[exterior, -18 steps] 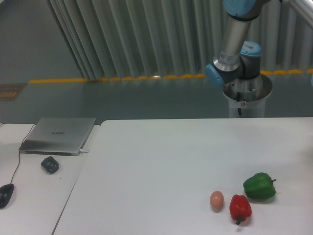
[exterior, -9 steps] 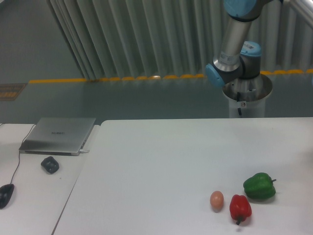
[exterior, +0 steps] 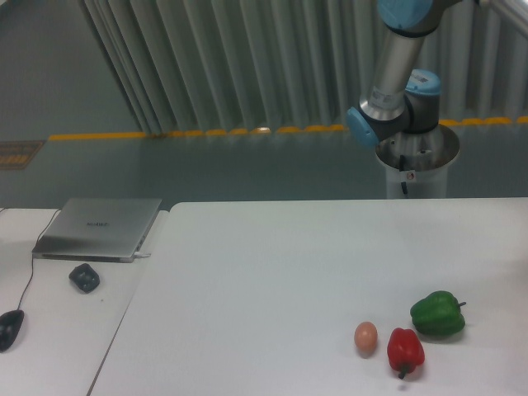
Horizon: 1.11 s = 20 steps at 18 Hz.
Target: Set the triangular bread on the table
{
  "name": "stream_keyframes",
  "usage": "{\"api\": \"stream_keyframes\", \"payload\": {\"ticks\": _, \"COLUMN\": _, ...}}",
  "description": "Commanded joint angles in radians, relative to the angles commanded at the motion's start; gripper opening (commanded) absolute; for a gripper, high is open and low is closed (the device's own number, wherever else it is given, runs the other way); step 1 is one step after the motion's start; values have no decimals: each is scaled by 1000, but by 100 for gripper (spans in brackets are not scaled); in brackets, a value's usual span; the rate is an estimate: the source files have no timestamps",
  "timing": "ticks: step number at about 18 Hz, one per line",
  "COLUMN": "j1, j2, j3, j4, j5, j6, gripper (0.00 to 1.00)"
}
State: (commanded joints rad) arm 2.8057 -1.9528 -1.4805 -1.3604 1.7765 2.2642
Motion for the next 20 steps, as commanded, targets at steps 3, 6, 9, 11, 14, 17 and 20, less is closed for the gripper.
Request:
{"api": "stream_keyframes", "payload": {"ticks": 3, "j1": -2, "j2": 6, "j3": 63, "j4": -92, "j5": -75, "j6": -40, "gripper": 0}}
{"api": "stream_keyframes", "payload": {"ticks": 6, "j1": -5, "j2": 8, "j3": 109, "j4": -167, "j5": -150, "j6": -96, "gripper": 0}}
{"api": "stream_keyframes", "payload": {"ticks": 9, "j1": -52, "j2": 18, "j3": 115, "j4": -209, "j5": -204, "j6": -204, "gripper": 0}}
{"api": "stream_keyframes", "payload": {"ticks": 11, "j1": -60, "j2": 25, "j3": 109, "j4": -247, "j5": -332, "j6": -271, "gripper": 0}}
{"api": "stream_keyframes", "payload": {"ticks": 14, "j1": -92, "j2": 31, "j3": 91, "j4": -253, "j5": -344, "j6": -293, "gripper": 0}}
{"api": "stream_keyframes", "payload": {"ticks": 17, "j1": -120, "j2": 44, "j3": 89, "j4": -279, "j5": -354, "j6": -353, "gripper": 0}}
{"api": "stream_keyframes", "payload": {"ticks": 20, "j1": -158, "j2": 58, "j3": 75, "j4": -305, "j5": -387, "j6": -382, "gripper": 0}}
